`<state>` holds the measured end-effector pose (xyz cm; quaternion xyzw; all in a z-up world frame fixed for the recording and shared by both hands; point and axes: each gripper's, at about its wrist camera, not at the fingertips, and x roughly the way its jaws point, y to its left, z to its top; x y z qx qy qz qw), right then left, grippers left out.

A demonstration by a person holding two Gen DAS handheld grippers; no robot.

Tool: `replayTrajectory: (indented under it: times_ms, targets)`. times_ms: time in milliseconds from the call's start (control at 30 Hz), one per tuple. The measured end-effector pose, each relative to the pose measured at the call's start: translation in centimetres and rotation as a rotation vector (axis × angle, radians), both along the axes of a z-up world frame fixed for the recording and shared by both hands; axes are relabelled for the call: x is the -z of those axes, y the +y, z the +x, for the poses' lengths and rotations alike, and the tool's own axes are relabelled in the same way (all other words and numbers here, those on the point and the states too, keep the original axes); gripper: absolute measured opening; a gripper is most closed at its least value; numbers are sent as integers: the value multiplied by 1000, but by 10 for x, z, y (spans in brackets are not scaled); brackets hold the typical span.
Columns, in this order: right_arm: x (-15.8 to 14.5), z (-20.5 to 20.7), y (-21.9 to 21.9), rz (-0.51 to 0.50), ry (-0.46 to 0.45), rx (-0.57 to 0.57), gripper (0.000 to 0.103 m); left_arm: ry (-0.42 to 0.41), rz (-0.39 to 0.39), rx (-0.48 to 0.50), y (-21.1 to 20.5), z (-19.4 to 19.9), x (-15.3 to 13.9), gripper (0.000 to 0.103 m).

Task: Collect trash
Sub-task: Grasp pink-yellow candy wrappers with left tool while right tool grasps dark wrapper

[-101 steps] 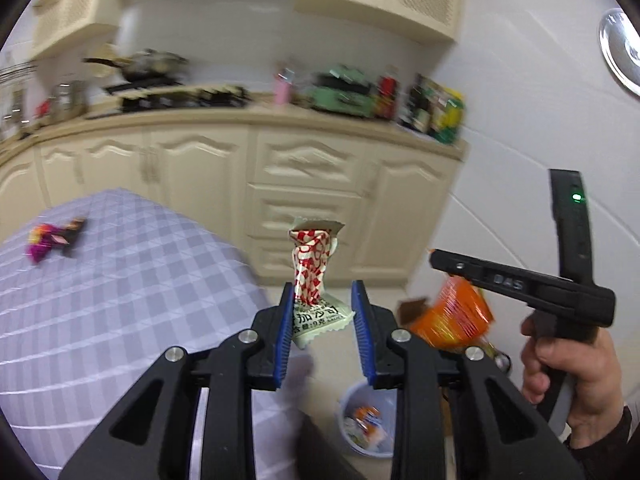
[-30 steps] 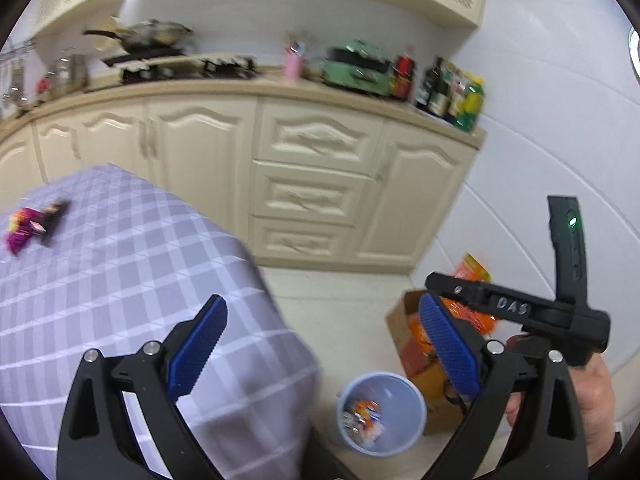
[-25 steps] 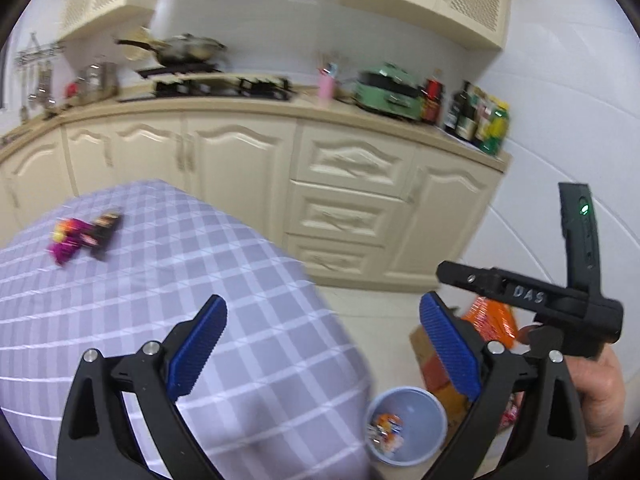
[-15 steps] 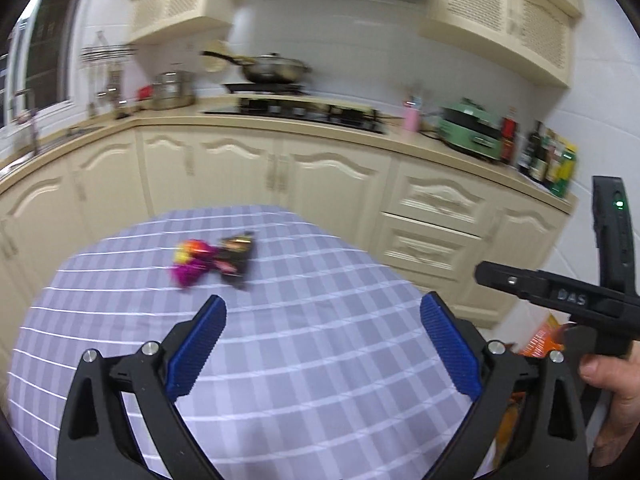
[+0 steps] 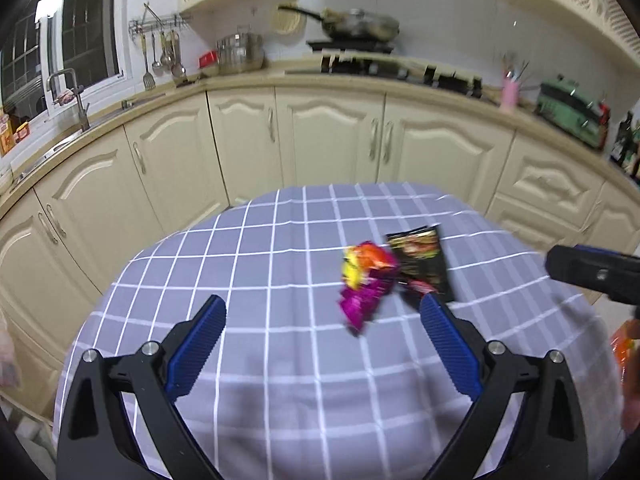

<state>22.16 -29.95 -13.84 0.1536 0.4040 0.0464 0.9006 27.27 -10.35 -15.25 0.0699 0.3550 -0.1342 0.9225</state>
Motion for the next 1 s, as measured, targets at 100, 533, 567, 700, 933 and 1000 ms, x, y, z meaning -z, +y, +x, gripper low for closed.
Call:
replayTrajectory:
  times_ms: [100,533,567,700,933,1000]
  targets:
    - [7,19,7,-4,24,-9,97,37,36,30,-11,27,14,96]
    - [35,74,45,-62,94,-18,97,170,-117,54,7,66,36,35]
    - [38,79,50,-84,99,-20,95,173,-137,42,13,65,36,35]
    - [48,90,76,-284,107,-29,70,184,-203,-25,37,64,38,35]
    - [42,64,74,-241,71,-35,28,176,-210,-42,44,62,35,35]
    - [40,47,69,-220,61,-29,27,162,-210,-33,41,60,32,35]
